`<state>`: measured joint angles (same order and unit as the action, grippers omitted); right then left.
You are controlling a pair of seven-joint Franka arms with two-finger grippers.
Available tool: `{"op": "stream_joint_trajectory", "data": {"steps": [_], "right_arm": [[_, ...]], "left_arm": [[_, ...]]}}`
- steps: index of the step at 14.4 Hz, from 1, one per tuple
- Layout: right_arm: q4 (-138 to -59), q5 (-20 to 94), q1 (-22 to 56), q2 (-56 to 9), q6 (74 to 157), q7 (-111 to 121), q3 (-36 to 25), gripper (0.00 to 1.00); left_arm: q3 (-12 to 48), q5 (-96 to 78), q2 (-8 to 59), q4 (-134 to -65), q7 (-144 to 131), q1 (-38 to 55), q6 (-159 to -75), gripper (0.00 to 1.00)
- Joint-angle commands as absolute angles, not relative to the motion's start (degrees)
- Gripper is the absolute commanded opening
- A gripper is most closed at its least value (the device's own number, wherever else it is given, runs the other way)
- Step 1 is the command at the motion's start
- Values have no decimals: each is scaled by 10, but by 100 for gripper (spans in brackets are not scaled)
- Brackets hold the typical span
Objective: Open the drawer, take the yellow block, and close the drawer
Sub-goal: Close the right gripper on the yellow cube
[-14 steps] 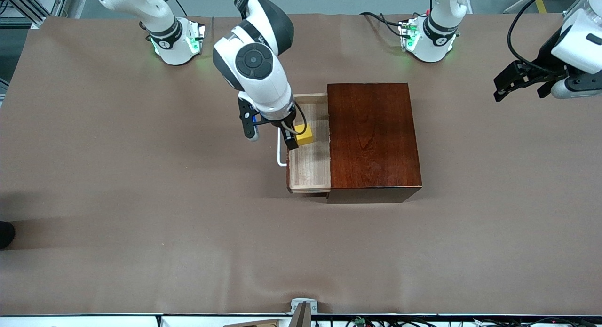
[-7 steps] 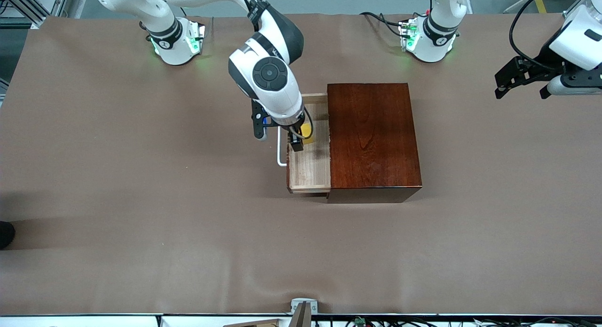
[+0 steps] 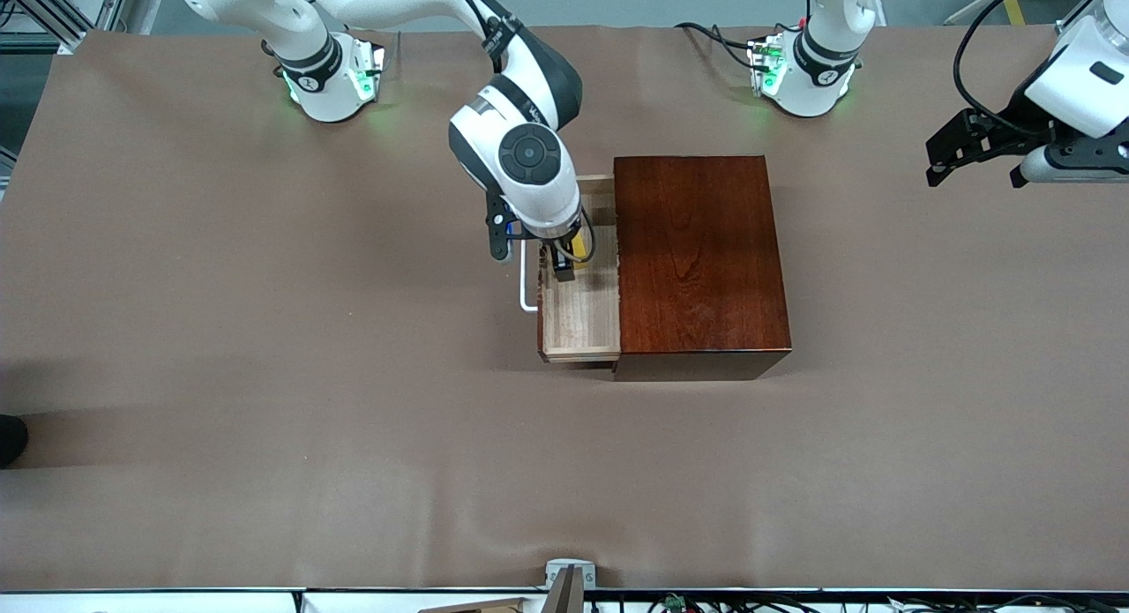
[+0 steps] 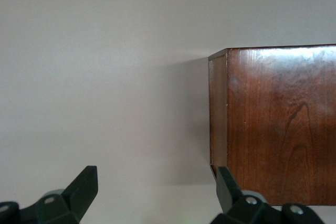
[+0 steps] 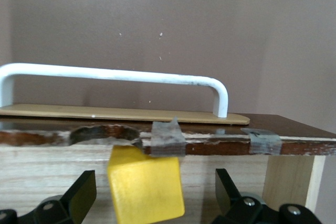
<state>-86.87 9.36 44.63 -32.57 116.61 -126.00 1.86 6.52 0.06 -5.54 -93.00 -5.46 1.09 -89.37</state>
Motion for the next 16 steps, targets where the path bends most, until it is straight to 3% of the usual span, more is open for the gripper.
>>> {"op": "stream_joint_trajectory", "data": {"steps": [1,2,3,6,8,11,16], "right_arm": [[-873,97,458,-328,1170,-1272,13,100],[-873,94,462,-328,1169,-1271,13,100],[-873,94,462,-329,1169,-1271,13,92],[-871,84,466,-329,1167,-1268,13,37],[-867,72,465,-328,1165,-1263,13,18],[-854,76,459,-328,1165,-1261,13,11],[-828,82,453,-327,1162,-1265,13,11]], "left_arm": [[68,5,-57,-929,-41,3,-887,100],[68,5,-57,-929,-43,3,-881,100],[69,5,-57,-930,-44,3,-877,100],[69,6,-56,-927,-47,4,-879,100],[69,6,-56,-926,-47,3,-881,100],[72,9,-55,-925,-48,4,-881,100],[75,8,-36,-902,-49,12,-881,100]]}}
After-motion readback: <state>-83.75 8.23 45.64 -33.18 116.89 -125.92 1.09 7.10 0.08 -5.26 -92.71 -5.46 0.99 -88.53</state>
